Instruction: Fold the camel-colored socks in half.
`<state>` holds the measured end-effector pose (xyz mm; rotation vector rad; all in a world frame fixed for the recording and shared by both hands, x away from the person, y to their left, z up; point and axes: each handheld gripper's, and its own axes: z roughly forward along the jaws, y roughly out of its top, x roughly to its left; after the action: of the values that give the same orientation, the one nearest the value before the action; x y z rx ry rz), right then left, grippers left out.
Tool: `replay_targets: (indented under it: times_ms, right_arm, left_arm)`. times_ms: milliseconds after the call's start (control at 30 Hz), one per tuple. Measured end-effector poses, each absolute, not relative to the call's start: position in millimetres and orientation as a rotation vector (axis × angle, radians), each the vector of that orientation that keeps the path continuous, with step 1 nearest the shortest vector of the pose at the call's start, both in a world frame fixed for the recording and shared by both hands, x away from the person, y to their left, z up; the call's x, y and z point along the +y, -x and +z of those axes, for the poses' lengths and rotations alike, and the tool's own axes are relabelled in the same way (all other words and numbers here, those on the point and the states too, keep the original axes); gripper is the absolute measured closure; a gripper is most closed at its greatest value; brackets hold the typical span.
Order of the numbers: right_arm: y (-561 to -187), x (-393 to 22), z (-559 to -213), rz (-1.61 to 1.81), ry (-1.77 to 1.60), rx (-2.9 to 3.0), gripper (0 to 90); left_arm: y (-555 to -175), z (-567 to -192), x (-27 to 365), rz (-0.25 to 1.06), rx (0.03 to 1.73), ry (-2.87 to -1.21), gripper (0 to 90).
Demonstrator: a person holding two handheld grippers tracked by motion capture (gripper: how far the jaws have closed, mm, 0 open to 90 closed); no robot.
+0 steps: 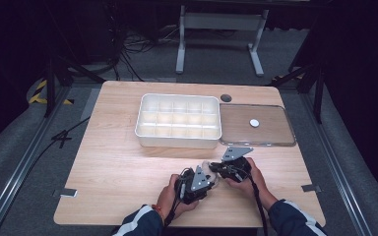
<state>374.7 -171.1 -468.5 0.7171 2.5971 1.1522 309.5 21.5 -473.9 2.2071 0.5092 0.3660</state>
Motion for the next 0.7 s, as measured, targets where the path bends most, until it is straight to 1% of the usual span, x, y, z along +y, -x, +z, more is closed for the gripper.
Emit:
replay_targets:
  times_ms: [67,167,267,367,467,533,567,633,700]
  right_arm:
    - [-374.2,-170.9,-468.5,1.145,-0.712,2.594,85.2]
    - [-373.6,-171.6,-469.0,1.143,-0.705,2.587,85.3]
    - [-372.7,-171.3,-468.8,1.137,-0.704,2.584,85.3]
    - [-371.4,-170.1,-468.4,1.123,-0.693,2.58,85.3]
    - [-370.5,-169.5,-468.2,1.12,-0.692,2.577,85.3]
    - [-370.3,-169.3,-468.0,1.115,-0.689,2.575,85.3]
    - [-370.3,-169.3,-468.0,1.115,-0.689,2.575,85.3]
    - [-370.4,-168.9,-468.0,1.108,-0.674,2.569,85.2]
    - [-370.7,-168.8,-468.0,1.108,-0.669,2.57,84.9]
  left_arm:
    - [-307.9,-470.1,25.5,0.323,0.521,-2.211,69.4]
    - [-307.2,-462.5,34.5,0.281,0.489,-2.216,69.6]
    - [-306.7,-451.0,47.1,0.22,0.471,-2.173,69.6]
    - [-313.1,-441.2,55.6,0.196,0.497,-2.111,71.2]
    - [-321.8,-442.1,53.9,0.179,0.535,-2.066,72.4]
    - [-323.1,-453.4,40.8,0.18,0.515,-2.113,72.8]
    - [-323.1,-453.4,40.8,0.18,0.515,-2.113,73.5]
    - [-319.9,-464.1,31.3,0.181,0.478,-2.184,73.8]
    - [-317.7,-470.8,28.0,0.225,0.44,-2.243,74.7]
